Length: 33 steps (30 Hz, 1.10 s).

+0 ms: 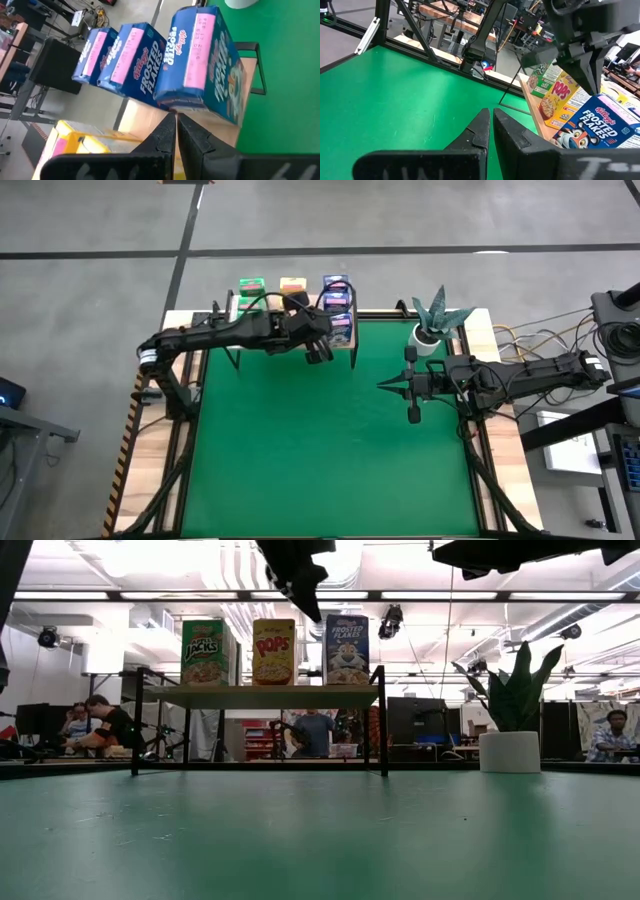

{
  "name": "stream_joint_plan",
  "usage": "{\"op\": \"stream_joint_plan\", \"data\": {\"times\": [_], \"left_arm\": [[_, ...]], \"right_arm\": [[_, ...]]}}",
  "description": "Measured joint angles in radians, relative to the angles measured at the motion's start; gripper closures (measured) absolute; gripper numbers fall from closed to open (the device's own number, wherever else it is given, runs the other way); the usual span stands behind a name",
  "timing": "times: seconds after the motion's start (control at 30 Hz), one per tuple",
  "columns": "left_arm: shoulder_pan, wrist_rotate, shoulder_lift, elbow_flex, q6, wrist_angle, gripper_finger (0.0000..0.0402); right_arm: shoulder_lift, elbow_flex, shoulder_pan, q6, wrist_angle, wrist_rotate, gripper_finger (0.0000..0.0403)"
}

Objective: Stack cereal on shelf
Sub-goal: Put the blue cereal box on the shelf aligned with the other blue cereal boxes

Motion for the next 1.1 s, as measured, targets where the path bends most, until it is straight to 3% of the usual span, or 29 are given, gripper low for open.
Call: {"op": "stream_joint_plan", "data": {"times": [0.17, 0.4, 0.7, 1.1], "left_arm": [[-0.037, 0.032, -0.009, 0.000, -0.015, -0.051, 0.0401], [-0.079, 0.342, -0.002, 0.000, 0.051, -0.065, 0.0401], [-0.053, 0.136, 0.031, 0.000, 0.051, -0.013, 0.0401], [-0.020, 0.121, 0.040, 0.000, 0.051, 0.024, 0.0401]], "right_arm": [[0.000, 0.000, 0.000, 0.000, 0.000, 0.000, 0.0390], [0.000, 0.000, 0.000, 0.000, 0.000, 0.000, 0.0390], [0.000, 0.000, 0.000, 0.000, 0.001, 0.000, 0.0390], [0.000, 0.000, 0.000, 0.000, 0.000, 0.001, 0.0390]]}}
